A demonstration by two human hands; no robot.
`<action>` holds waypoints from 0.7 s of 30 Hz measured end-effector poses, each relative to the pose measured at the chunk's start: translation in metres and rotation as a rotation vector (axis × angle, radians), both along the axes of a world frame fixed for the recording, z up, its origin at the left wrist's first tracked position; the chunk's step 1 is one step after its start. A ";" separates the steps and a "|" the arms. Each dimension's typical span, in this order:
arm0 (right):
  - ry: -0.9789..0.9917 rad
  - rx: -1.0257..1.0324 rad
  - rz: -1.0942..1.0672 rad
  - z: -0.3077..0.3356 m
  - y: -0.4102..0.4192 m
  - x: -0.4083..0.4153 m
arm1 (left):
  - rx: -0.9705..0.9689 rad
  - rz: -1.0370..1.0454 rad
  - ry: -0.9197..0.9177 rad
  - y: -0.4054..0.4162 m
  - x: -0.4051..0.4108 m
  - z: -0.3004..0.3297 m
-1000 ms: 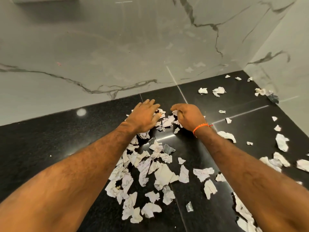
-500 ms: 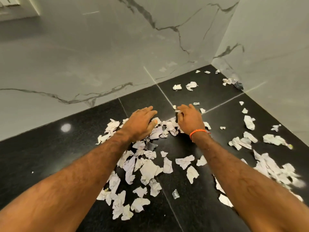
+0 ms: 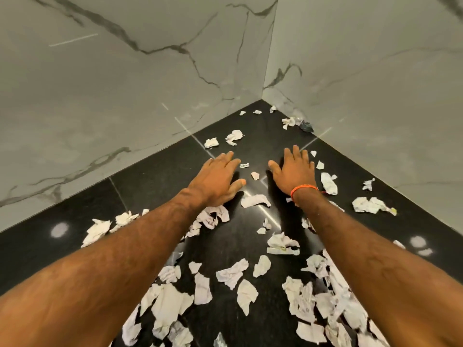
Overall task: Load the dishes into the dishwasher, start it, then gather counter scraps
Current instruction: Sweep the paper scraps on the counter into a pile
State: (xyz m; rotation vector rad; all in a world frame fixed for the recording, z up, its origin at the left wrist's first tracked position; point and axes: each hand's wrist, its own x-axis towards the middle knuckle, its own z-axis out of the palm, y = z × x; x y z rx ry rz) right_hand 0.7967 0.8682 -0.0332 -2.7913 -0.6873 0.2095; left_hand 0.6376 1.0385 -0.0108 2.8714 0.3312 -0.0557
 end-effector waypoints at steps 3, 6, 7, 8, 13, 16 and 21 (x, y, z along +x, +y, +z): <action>-0.069 0.054 0.216 -0.012 0.014 0.000 | 0.013 0.004 -0.013 0.007 0.028 -0.007; -0.089 0.243 0.321 -0.011 0.027 0.018 | 0.032 0.010 -0.032 0.022 0.054 -0.010; -0.145 0.280 0.256 -0.011 0.033 0.035 | 0.035 0.006 -0.034 0.027 0.065 -0.011; -0.189 0.272 0.167 -0.013 0.037 0.054 | 0.037 -0.004 -0.035 0.031 0.075 -0.011; -0.174 0.081 0.018 -0.020 0.046 0.121 | 0.085 -0.080 -0.006 0.040 0.123 -0.013; -0.227 0.204 0.242 -0.017 0.053 0.123 | 0.072 -0.083 -0.014 0.048 0.148 -0.014; -0.212 0.422 0.305 -0.017 0.068 0.147 | 0.007 0.001 -0.028 0.070 0.178 -0.013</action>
